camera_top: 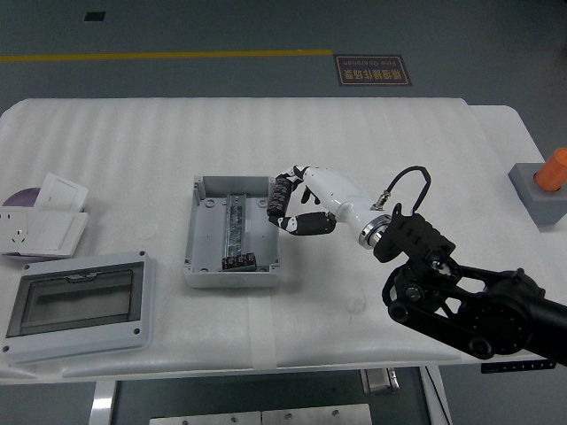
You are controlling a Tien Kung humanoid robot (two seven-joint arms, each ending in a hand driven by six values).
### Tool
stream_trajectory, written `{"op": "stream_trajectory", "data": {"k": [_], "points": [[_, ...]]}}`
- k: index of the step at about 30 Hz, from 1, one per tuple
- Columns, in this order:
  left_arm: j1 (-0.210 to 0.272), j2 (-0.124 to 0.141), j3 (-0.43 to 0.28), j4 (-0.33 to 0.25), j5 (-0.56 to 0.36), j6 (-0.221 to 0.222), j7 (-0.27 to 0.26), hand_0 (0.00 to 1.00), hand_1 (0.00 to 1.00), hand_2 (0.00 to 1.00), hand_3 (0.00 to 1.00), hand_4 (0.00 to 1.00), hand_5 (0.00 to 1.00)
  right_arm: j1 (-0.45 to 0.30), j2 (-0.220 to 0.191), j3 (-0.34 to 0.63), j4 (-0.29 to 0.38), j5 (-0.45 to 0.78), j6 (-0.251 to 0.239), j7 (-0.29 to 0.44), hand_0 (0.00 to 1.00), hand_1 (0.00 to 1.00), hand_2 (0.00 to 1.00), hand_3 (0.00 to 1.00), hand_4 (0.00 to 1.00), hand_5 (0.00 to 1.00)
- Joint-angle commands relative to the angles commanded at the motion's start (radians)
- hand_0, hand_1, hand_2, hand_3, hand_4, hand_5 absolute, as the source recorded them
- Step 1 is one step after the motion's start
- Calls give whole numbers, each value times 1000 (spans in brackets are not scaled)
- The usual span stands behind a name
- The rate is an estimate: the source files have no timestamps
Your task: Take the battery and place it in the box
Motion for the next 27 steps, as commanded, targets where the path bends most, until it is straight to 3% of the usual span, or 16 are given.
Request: {"op": "stream_trajectory", "data": {"k": [3,4,9,10,19,27], "points": [[2,1,-2,0,2,0,3,581,635,546,564,617,465,6,25,-21,-14,14,-4,3,426,490,516,660,655,343],[2,1,-2,0,3,0,4,582,636,543,564,625,470,7,31,-28,-18,15,-2,3,846,828,898,922,673,339],[1,0,-3,0,5,-2,5,582,636,543,564,625,470,9,63,-58,-49,26,12,4,846,828,898,922,673,339],[1,0,-3,0,6,-2,5,582,636,541,561,622,469,9,66,-62,-53,29,15,4,998,963,998,998,706,362],[0,1,-6,0,10,-5,6,581,635,538,558,617,466,-5,61,-28,-62,16,21,1,998,981,998,998,721,373],[1,0,-3,0,6,-4,4,581,636,536,557,613,463,-49,-8,122,-104,-16,29,-2,998,972,998,998,726,392]]}}
